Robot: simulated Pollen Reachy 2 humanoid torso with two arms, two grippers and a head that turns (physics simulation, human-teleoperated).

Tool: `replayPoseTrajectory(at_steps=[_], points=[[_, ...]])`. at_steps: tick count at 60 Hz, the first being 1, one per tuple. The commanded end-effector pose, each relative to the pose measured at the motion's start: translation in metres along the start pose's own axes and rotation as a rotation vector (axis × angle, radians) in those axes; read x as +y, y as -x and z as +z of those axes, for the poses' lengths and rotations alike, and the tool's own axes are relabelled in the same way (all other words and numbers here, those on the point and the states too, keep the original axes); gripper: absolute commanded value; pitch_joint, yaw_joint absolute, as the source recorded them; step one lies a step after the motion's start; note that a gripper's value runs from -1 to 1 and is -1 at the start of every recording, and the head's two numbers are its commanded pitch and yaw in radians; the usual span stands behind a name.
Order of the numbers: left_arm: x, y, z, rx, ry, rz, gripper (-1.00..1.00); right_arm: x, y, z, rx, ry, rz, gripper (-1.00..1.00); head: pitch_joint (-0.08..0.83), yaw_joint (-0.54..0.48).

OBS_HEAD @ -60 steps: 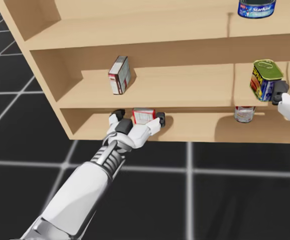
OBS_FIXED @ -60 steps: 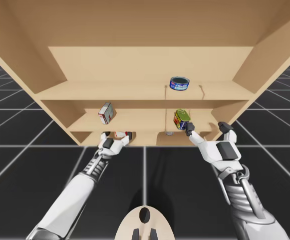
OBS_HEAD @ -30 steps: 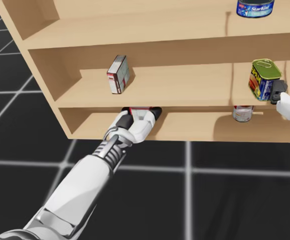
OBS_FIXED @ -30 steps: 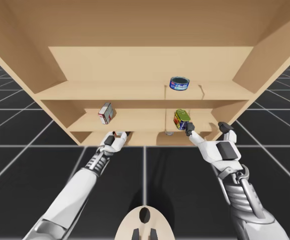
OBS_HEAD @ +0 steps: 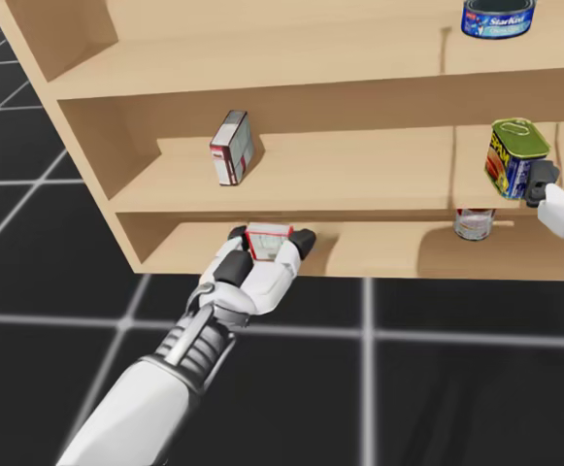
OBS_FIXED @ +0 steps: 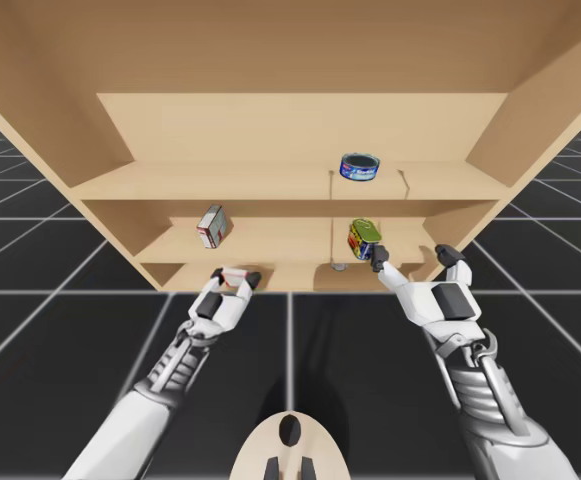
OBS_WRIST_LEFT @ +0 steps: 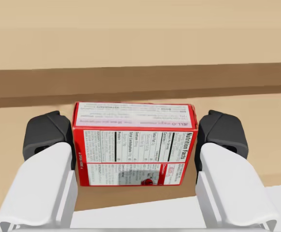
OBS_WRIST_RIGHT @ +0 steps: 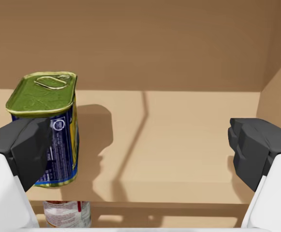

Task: Look through the shelves, find the gelatin box, and take it.

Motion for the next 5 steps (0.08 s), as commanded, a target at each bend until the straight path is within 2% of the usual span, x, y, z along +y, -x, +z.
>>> replayPoseTrajectory(at_steps=[1,5], points=[[-0.011,0.001,0.043,0.033,0.009,-0.014,1.00,0.005,0.003,0.001,0.004,-0.003,-0.035,-1.00,0.594,0.19],[-0.009,-0.004,0.068,0.054,0.024,-0.036,1.00,0.006,0.004,0.000,-0.001,0.010,-0.020,-1.00,0.592,0.19]])
